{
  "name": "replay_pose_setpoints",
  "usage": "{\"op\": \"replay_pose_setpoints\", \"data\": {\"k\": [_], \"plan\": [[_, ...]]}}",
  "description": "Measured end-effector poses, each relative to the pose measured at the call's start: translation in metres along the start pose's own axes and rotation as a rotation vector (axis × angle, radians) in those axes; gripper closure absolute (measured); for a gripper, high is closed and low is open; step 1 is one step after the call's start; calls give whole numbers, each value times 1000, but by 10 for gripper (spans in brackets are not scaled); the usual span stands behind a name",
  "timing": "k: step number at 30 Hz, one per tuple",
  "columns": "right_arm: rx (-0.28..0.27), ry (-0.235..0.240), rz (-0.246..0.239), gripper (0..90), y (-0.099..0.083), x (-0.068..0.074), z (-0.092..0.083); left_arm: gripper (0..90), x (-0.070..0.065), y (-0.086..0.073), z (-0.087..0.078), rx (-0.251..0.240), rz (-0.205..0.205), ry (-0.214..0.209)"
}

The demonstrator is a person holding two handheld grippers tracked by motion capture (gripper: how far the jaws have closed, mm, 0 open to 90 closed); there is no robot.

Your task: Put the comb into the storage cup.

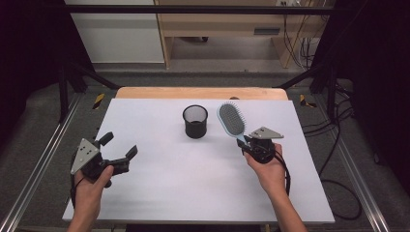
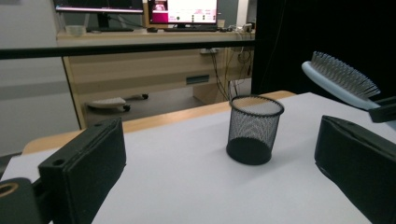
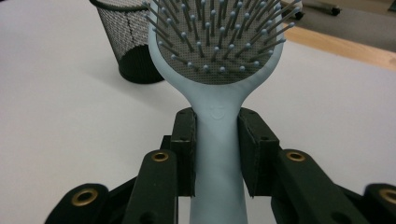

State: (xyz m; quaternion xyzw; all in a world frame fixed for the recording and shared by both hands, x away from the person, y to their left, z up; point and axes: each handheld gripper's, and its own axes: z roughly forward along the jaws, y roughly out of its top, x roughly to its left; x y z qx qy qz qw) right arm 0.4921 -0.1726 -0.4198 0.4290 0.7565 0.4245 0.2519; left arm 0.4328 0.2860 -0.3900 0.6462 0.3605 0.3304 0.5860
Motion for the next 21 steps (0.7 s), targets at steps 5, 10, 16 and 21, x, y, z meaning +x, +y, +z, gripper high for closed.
{"op": "replay_pose_setpoints", "data": {"k": [5,10,16,21], "plan": [[-32,-3,-4,695,9,6,0,21,-11,14,13,-6,6,-39],[-78,14,-7,696,17,12,-1,21,-25,24,30,0,-6,-79],[-147,36,-20,696,25,23,-2,20,-37,39,45,-5,-8,-110],[-185,45,-16,695,27,30,-2,19,-45,47,56,-7,-44,-134]]}}
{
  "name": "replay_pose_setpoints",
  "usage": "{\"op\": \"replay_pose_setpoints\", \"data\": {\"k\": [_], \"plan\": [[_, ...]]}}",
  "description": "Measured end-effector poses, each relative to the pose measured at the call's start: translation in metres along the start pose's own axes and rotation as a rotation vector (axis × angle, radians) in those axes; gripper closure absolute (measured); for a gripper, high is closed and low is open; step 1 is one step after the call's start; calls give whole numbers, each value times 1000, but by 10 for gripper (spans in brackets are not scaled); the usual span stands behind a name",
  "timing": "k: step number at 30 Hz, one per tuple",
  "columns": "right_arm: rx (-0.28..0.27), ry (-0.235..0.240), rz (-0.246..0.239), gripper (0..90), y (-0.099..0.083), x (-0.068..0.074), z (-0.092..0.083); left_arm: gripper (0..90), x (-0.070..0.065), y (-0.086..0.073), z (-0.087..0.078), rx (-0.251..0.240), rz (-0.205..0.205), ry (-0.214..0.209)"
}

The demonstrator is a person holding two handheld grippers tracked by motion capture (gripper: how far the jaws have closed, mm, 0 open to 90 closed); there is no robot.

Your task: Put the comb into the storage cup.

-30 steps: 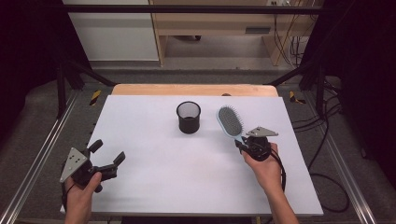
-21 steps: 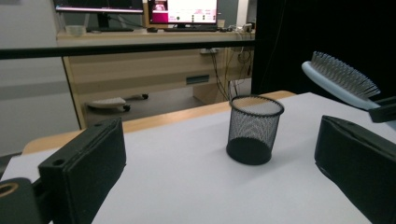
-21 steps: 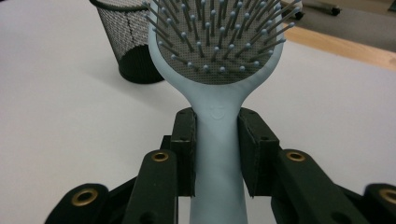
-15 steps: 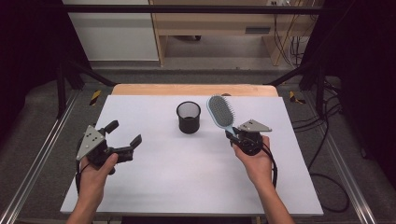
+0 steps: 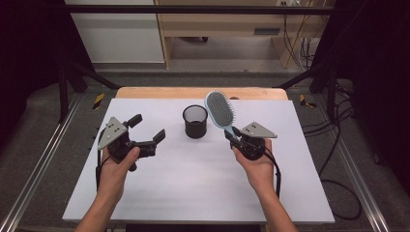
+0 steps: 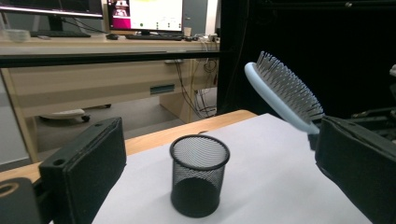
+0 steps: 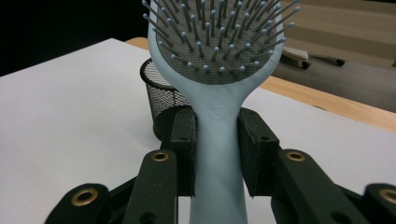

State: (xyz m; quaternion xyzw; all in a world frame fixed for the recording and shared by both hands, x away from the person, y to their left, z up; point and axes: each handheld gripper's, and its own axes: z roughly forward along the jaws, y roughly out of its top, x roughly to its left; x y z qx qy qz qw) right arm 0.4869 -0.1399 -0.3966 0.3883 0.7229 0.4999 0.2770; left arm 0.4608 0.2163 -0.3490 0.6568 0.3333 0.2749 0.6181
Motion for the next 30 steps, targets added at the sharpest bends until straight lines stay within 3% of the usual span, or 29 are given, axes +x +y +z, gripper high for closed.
{"op": "replay_pose_setpoints", "data": {"k": [4,11,18,25,30], "plan": [[-21,24,12,695,-6,5,0,18,-6,3,8,7,7,-12],[-36,67,6,695,-11,16,4,18,-15,0,28,3,-19,-45],[-68,79,-4,695,-13,25,6,19,-27,-6,49,0,-98,-101],[-85,89,-14,695,-14,31,7,20,-38,-1,61,15,-88,-124],[-98,97,-25,695,-14,34,7,23,-42,-3,67,25,-102,-129]]}}
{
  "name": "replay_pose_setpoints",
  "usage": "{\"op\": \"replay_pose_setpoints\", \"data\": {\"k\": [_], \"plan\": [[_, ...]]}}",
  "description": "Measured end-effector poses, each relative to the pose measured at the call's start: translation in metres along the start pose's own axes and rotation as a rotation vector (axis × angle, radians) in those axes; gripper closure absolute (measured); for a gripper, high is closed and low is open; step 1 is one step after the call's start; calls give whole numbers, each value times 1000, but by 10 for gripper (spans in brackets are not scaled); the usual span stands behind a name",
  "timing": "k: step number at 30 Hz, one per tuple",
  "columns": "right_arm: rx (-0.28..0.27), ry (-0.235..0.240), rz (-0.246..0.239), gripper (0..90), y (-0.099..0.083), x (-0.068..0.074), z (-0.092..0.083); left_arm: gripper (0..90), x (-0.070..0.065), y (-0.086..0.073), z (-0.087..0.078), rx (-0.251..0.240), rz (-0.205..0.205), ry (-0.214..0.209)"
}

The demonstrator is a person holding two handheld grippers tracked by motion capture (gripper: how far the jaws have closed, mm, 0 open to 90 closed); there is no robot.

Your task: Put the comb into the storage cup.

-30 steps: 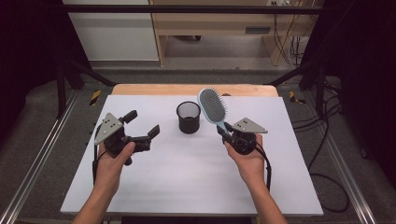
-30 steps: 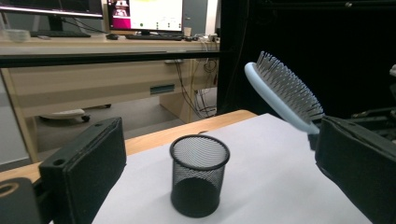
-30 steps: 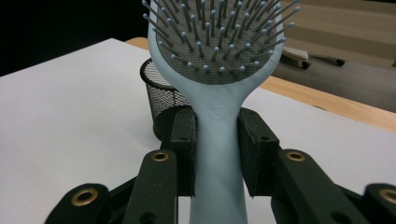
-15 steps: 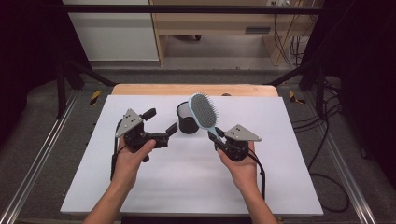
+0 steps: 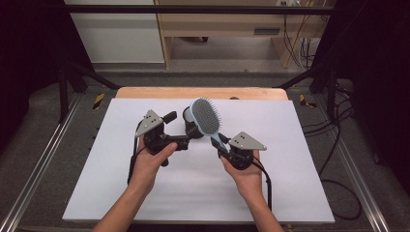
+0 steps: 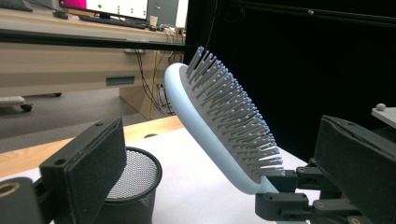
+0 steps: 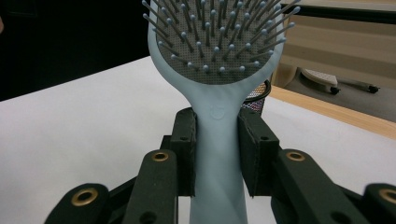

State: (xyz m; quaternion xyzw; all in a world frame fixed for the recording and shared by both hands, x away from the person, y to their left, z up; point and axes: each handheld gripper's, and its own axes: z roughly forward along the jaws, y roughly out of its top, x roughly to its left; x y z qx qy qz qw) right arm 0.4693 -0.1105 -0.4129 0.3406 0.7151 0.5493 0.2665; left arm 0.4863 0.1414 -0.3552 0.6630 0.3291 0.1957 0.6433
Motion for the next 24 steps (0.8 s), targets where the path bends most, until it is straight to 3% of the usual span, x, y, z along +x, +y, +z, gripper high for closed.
{"op": "replay_pose_setpoints", "data": {"k": [9,24], "plan": [[-25,11,-9,696,1,4,-1,24,-3,-4,9,20,-10,-9],[-41,43,-40,695,0,15,3,70,-3,-2,28,26,-112,-57]]}}
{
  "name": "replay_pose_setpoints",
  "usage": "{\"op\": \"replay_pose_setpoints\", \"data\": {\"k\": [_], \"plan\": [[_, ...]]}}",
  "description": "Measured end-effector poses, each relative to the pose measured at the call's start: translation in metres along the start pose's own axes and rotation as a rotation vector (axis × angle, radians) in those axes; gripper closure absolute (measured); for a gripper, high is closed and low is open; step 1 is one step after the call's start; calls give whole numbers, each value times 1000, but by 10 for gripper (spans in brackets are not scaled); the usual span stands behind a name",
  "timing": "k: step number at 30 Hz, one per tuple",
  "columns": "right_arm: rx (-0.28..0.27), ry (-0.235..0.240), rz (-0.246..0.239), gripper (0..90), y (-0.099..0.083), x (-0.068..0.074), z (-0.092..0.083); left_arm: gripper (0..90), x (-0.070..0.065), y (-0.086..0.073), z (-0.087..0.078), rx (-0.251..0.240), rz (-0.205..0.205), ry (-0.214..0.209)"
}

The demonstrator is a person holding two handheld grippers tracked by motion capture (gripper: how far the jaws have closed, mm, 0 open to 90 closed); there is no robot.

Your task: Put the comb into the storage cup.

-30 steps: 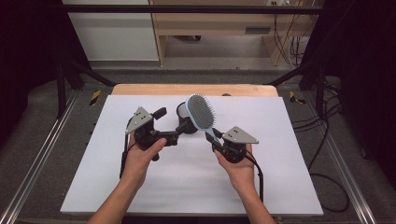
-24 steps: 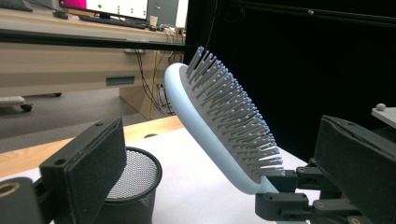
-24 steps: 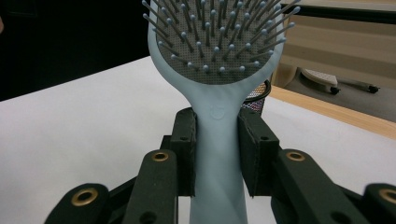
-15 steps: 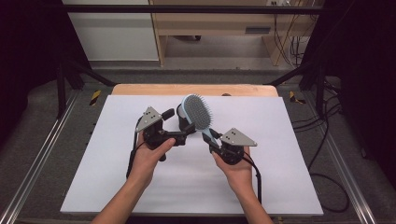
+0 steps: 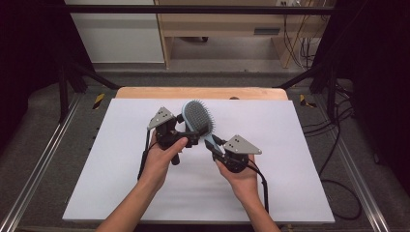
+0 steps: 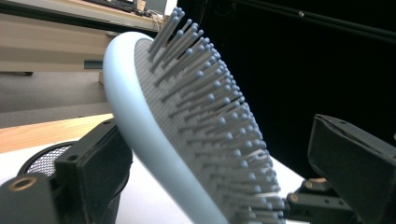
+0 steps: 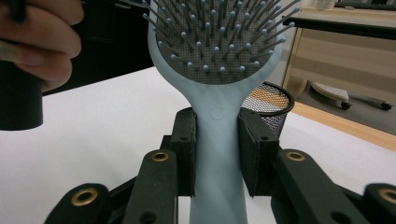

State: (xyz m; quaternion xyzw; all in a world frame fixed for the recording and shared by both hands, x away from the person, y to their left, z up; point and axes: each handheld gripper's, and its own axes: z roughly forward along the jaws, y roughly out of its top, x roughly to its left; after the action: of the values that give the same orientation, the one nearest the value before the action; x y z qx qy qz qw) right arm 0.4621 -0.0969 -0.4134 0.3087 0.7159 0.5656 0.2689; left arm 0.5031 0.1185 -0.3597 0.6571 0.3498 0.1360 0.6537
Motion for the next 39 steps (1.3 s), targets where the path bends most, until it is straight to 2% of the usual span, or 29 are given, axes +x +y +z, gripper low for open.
{"op": "replay_pose_setpoints", "data": {"k": [4,8,15,20,24,29,39], "plan": [[-2,4,-5,695,0,2,1,128,4,1,1,0,-15,5],[-3,6,-3,695,0,3,1,178,8,1,0,0,-47,2],[-2,12,-5,695,-1,4,3,272,11,1,0,-11,-90,-16],[-1,18,-5,695,-1,6,4,334,11,1,0,-6,-95,0],[3,23,0,695,-2,5,4,381,12,1,-1,-11,-138,-3],[16,30,8,695,-4,5,6,423,11,0,-1,-8,-169,-3],[44,32,18,696,-6,4,8,487,5,0,-1,-10,-149,-7]]}}
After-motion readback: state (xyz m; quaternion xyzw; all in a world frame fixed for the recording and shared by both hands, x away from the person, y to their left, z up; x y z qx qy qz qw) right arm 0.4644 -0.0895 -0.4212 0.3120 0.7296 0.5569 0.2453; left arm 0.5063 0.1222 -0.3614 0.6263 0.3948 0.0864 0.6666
